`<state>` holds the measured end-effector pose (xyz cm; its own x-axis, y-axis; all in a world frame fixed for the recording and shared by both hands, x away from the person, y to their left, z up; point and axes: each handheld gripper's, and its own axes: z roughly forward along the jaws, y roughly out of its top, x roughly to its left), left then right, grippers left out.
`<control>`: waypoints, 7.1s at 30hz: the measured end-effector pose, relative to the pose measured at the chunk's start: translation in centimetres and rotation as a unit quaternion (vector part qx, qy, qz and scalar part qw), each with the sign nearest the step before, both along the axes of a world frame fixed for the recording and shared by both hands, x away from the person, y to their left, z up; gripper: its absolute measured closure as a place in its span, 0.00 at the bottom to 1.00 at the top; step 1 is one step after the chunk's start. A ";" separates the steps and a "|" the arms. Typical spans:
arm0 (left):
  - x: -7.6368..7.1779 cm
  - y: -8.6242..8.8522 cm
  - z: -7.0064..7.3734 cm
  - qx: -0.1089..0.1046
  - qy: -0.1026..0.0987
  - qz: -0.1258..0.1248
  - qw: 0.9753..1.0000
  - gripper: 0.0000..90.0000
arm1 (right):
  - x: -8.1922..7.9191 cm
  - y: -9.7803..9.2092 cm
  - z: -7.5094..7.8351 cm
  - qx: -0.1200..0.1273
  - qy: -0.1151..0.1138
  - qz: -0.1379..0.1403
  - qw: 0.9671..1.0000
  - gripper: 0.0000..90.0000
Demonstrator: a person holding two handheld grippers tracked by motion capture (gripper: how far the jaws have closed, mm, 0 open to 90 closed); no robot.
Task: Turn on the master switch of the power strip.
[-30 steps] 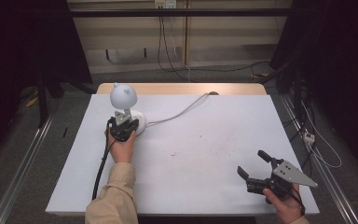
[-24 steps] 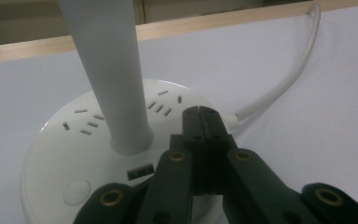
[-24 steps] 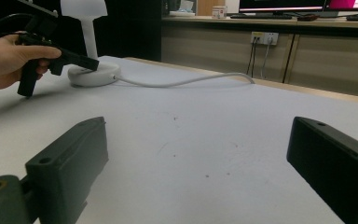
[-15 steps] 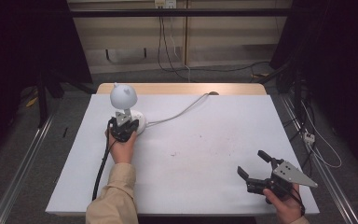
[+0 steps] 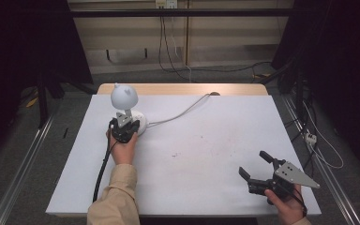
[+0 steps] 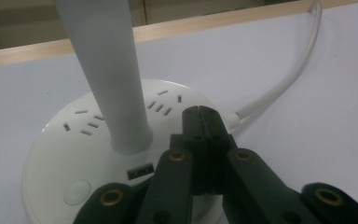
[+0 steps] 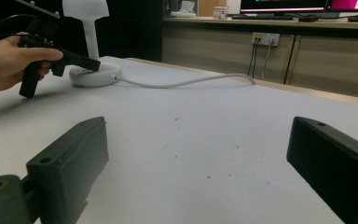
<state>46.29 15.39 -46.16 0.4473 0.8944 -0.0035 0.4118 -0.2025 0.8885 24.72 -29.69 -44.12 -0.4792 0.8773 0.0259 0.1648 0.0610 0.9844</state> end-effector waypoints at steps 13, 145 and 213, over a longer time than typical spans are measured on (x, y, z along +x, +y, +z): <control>0.0 0.0 0.0 0.003 0.004 0.002 1.000 1.00 | 0.0 0.0 0.0 0.000 -0.002 0.001 1.000 0.05; -3.3 0.6 2.9 -0.055 0.052 -0.072 0.995 0.19 | 0.2 0.2 0.0 -0.004 -0.005 0.011 1.000 0.06; -9.8 5.3 3.1 -0.055 0.032 -0.121 0.991 0.12 | 0.3 0.6 -0.2 -0.008 0.002 0.016 1.000 0.06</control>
